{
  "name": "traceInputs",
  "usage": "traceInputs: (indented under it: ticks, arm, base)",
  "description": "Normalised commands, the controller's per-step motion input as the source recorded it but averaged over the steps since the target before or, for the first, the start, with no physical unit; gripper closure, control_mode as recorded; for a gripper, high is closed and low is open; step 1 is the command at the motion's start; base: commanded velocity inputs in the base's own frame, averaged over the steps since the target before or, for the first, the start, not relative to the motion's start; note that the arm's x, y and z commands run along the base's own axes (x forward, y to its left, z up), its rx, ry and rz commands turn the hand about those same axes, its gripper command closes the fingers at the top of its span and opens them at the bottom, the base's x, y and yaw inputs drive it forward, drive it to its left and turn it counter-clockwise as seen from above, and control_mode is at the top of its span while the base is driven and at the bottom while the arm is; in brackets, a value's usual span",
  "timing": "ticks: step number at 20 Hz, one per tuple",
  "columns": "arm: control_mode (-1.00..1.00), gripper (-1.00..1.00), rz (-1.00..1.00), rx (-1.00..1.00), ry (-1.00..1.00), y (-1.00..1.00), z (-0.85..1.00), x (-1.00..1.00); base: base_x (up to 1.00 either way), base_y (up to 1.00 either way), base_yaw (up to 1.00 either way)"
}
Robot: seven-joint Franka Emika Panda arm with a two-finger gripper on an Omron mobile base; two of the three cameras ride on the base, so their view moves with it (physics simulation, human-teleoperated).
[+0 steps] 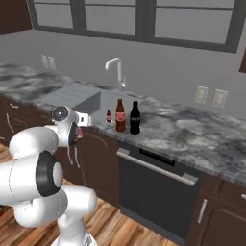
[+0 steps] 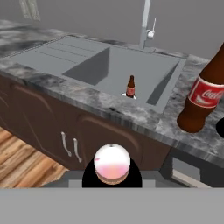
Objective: Place the large bottle from the dining counter next to the other large bottle outside the sink, and place the small bottle from the dining counter next to the other small bottle inside the sink.
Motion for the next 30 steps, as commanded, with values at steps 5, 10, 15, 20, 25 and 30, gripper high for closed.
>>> traceInputs:
  ticks: [5,10,15,20,25,30]
  arm:
    - [1.0,1.0,0.0,0.0,0.0,0.0,0.0,0.0]
    - [1.0,1.0,0.0,0.0,0.0,0.0,0.0,0.0]
    - [1.0,1.0,0.0,0.0,0.0,0.0,0.0,0.0]
    - [1.0,1.0,0.0,0.0,0.0,0.0,0.0,0.0]
    - [1.0,1.0,0.0,0.0,0.0,0.0,0.0,0.0]
    - [1.0,1.0,0.0,0.0,0.0,0.0,0.0,0.0]
  base:
    - [0.48,0.47,-0.33]
    - [0.43,0.51,-0.29]
    - [0.3,0.52,-0.26]
    - [0.2,0.42,-0.27]
    - [0.19,0.41,-0.3]
    - [0.19,0.51,-0.27]
